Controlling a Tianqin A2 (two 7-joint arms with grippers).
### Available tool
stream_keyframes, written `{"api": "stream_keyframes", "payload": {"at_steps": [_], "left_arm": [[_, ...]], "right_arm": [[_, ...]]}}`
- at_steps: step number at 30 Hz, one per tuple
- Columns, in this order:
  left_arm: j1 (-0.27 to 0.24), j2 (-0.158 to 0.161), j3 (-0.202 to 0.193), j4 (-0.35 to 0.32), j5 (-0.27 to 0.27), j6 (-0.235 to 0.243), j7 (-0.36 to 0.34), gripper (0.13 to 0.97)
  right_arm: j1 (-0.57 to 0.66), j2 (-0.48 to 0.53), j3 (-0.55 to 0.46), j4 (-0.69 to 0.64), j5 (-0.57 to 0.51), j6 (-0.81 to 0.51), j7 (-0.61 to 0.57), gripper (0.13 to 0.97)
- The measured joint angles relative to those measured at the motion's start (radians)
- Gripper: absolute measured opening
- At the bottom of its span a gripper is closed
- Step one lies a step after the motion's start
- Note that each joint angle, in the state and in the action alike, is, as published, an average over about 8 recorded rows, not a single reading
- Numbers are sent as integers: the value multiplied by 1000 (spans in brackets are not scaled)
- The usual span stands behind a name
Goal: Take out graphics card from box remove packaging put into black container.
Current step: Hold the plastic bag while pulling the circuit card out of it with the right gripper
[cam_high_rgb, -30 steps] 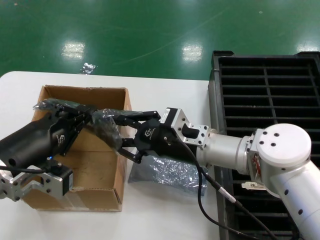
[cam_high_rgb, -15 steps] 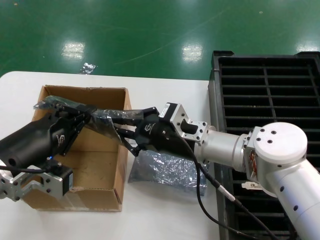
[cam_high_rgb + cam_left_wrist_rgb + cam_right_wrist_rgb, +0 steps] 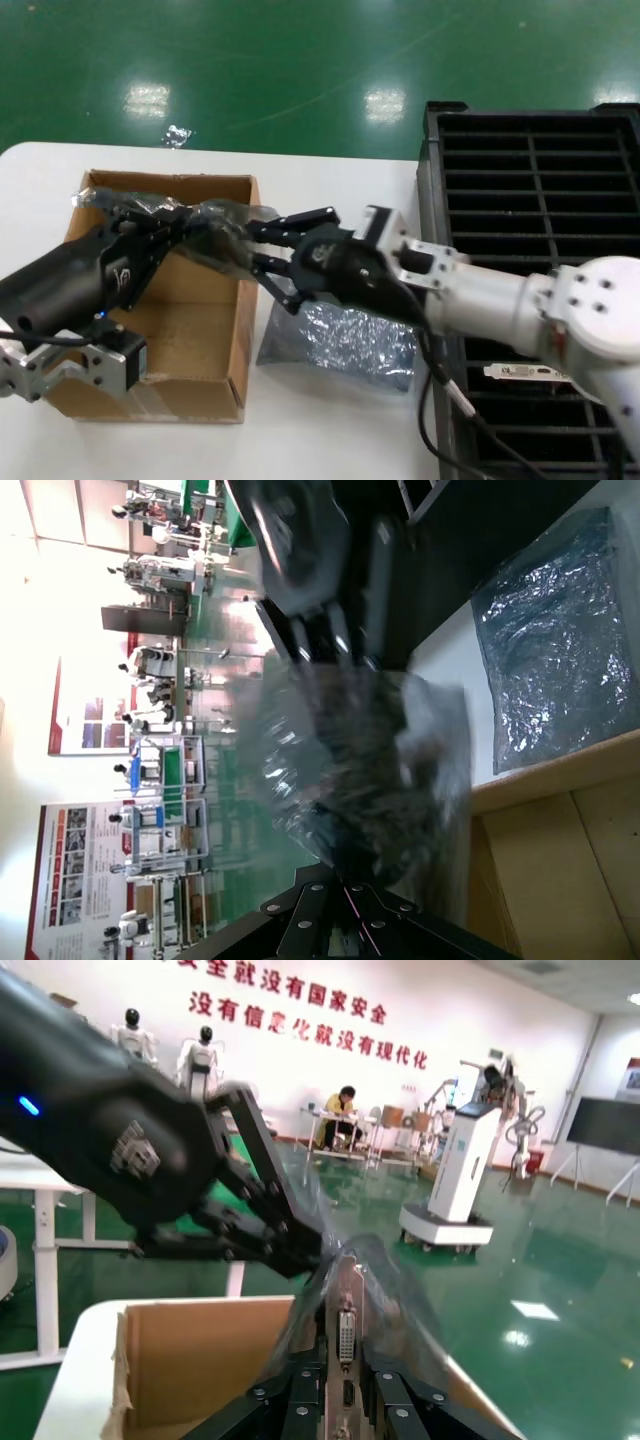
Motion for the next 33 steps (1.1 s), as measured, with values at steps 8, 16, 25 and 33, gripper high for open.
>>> {"api": "stream_keyframes", "payload": {"at_steps": [8,16,25,33], "left_arm": [[0,0,0,0,0,0,0,139],[0,0,0,0,0,0,0,139],[0,0,0,0,0,0,0,139],[0,0,0,0,0,0,0,139]], "right_arm": [[-97,140,21,248,8,-4,97,188],[-177,256,56,388,3,25,165,188],[-252,374,113,542,0,68,244,188],[-392,555,221,731,-14,107,363,188]]}}
